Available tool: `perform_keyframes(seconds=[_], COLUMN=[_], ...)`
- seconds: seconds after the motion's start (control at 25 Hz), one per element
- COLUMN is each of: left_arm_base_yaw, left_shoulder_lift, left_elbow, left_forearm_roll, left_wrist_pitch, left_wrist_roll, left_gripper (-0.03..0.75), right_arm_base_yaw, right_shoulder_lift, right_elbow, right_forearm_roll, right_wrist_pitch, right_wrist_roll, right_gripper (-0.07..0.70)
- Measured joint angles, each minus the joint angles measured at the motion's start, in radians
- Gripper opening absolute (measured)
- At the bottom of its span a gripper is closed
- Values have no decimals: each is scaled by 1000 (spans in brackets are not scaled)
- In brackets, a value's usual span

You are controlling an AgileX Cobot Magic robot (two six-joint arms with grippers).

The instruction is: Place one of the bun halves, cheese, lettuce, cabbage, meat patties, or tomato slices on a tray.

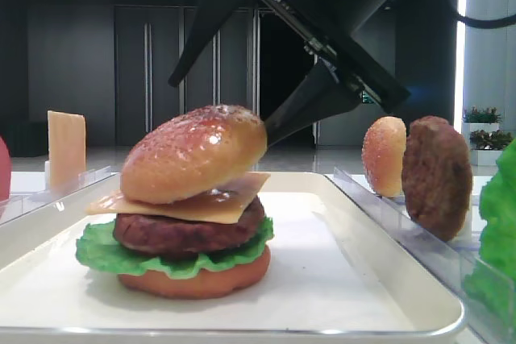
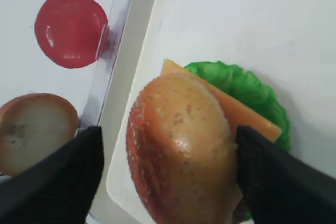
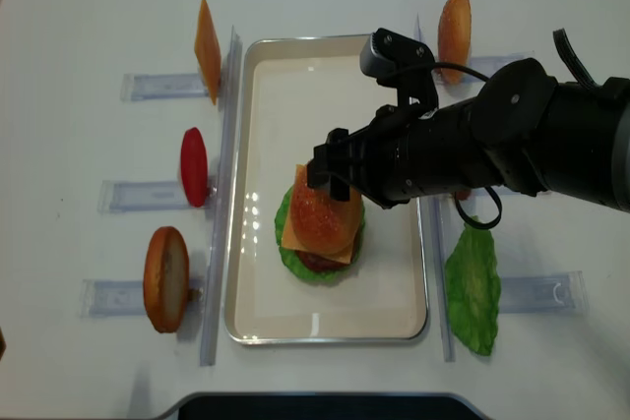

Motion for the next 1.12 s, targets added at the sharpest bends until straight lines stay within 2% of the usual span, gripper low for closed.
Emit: perform_keyframes(seconds=[0.32,0.6,0.76,0.96,1.12], left_arm_base_yaw=[0,0,0,0,0], left_shoulder_lift=[0,0,0,0,0], left_elbow=[0,0,0,0,0], left_forearm_roll=[0,0,0,0,0], left_wrist_pitch=[0,0,0,0,0], left_wrist_roll=[0,0,0,0,0], left_gripper=[0,0,0,0,0], right_arm_base_yaw=[0,0,0,0,0], right_shoulder_lift=[0,-9,-34,-39,-39], right_elbow=[0,-16,-40,-72,-111], right_forearm_roll=[-158,-228,-359,-568,-685], right_wrist_pitch=[-5,8,23,81,149], right_wrist_roll=[120,163,277,451,531], right_gripper=[524,524,524,524,524])
